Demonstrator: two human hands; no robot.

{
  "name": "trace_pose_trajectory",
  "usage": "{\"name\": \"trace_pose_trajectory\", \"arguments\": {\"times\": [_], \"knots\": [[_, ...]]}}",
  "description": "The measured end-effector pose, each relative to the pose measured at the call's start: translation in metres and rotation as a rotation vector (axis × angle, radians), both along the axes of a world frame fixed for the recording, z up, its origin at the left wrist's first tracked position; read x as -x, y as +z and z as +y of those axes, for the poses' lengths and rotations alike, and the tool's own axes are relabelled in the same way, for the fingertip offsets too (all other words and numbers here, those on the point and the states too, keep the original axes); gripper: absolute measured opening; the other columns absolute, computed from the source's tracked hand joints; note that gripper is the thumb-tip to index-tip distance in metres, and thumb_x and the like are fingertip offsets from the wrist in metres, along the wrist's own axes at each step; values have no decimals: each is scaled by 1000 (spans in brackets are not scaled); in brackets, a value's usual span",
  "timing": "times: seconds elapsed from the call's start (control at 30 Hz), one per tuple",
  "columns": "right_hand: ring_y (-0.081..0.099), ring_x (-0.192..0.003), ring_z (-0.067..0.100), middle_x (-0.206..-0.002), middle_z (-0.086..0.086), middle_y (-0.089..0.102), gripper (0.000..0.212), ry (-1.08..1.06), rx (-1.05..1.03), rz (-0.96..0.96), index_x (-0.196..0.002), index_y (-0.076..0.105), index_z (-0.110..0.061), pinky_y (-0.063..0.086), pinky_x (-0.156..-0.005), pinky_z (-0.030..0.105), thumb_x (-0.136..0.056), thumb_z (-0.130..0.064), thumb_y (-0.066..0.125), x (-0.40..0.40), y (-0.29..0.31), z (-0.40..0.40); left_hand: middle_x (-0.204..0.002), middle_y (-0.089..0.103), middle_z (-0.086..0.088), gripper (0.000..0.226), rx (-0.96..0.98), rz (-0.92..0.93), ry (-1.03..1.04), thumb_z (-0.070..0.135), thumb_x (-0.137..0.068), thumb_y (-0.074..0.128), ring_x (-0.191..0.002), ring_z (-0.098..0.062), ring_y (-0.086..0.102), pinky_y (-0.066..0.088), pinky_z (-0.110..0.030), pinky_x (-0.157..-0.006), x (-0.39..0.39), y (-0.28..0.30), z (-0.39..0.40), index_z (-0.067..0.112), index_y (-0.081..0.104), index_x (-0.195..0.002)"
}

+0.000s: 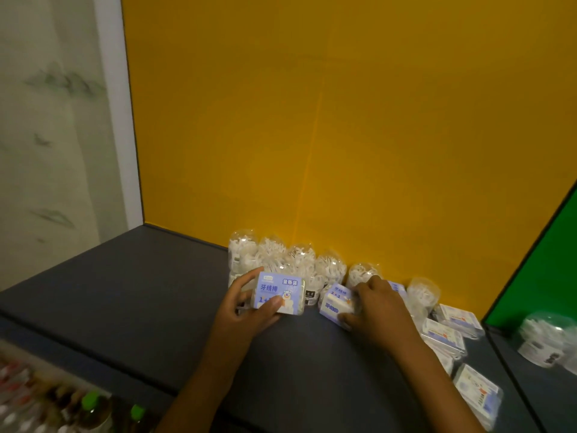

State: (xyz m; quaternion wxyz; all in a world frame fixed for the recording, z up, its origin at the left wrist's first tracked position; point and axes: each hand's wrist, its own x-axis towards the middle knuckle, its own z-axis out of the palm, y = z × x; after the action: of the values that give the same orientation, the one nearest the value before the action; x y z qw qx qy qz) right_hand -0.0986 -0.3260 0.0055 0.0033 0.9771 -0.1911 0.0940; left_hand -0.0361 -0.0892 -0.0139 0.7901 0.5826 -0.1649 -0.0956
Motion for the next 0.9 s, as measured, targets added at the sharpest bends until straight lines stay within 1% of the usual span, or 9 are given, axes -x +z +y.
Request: {"name": "trace_pose_trajectory", "arguments": {"times": [0.13, 0.23, 0.37, 0.47, 0.53, 0.57, 0.67, 0.77, 0.9], "knots": [[47, -116, 20, -128, 3, 51, 66, 4, 14, -7, -128, 49, -24, 40, -92, 31, -77, -64, 65, 3, 0, 3, -105, 70, -4, 51, 20, 9, 31, 4, -78, 72, -90, -11, 71, 57, -23, -64, 1, -1, 8, 20, 56, -123], [49, -112, 21, -123, 2, 53, 69, 58, -70, -81, -124, 48, -26, 41, -87, 33, -70, -62, 72, 10, 0, 8, -104, 71, -4, 50, 31, 10, 47, 4, -77, 73, -88, -11, 71, 57, -23, -64, 8, 2, 8, 21, 57, -122], [52, -102, 18, -114, -1, 52, 59, 136, -310, -331, -120, 48, -32, 44, -73, 29, -71, -42, 81, 37, 11, 7, -100, 73, -4, 51, 42, -14, 62, 7, -77, 74, -88, -13, 72, 57, -23, -64, 23, 10, 6, 25, 57, -121], [55, -98, 13, -114, -7, 49, 59, 153, -357, -473, -117, 46, -41, 46, -69, 28, -72, -32, 84, 68, 21, 0, -100, 73, -6, 51, 43, -31, 47, 8, -77, 74, -88, -14, 72, 58, -23, -65, 39, 19, 0, 27, 57, -122], [57, -96, 9, -115, -11, 50, 59, 131, -373, -537, -116, 48, -42, 50, -69, 29, -71, -28, 85, 92, 25, -5, -102, 72, -6, 51, 40, -58, 31, 7, -78, 73, -88, -12, 71, 58, -22, -65, 52, 25, -8, 25, 57, -123], [58, -95, 7, -115, -13, 50, 59, 122, -389, -565, -116, 50, -41, 50, -68, 27, -71, -25, 85, 105, 27, -9, -103, 72, -5, 51, 34, -72, 24, 7, -79, 73, -89, -10, 71, 58, -22, -66, 60, 27, -13, 24, 56, -124], [57, -93, -2, -113, -18, 51, 59, 104, -429, -639, -116, 54, -39, 46, -60, 14, -70, -20, 86, 149, 31, -18, -105, 71, -3, 52, 40, -83, 4, 6, -80, 72, -91, -10, 70, 59, -25, -72, 87, 30, -28, 24, 55, -126], [55, -91, -9, -113, -18, 52, 61, 62, -421, -674, -115, 51, -40, 44, -61, 10, -71, -17, 86, 195, 37, -28, -111, 69, -4, 54, 36, -65, -44, 10, -79, 72, -96, -14, 69, 59, -31, -78, 117, 30, -43, 26, 54, -127], [55, -86, -6, -109, -18, 54, 60, 4, -418, -731, -114, 53, -37, 42, -63, 6, -69, -15, 86, 259, 38, -41, -109, 70, -2, 50, 33, -60, -95, 9, -82, 70, -93, -12, 70, 59, -28, -75, 167, 32, -61, 27, 54, -126]]}}
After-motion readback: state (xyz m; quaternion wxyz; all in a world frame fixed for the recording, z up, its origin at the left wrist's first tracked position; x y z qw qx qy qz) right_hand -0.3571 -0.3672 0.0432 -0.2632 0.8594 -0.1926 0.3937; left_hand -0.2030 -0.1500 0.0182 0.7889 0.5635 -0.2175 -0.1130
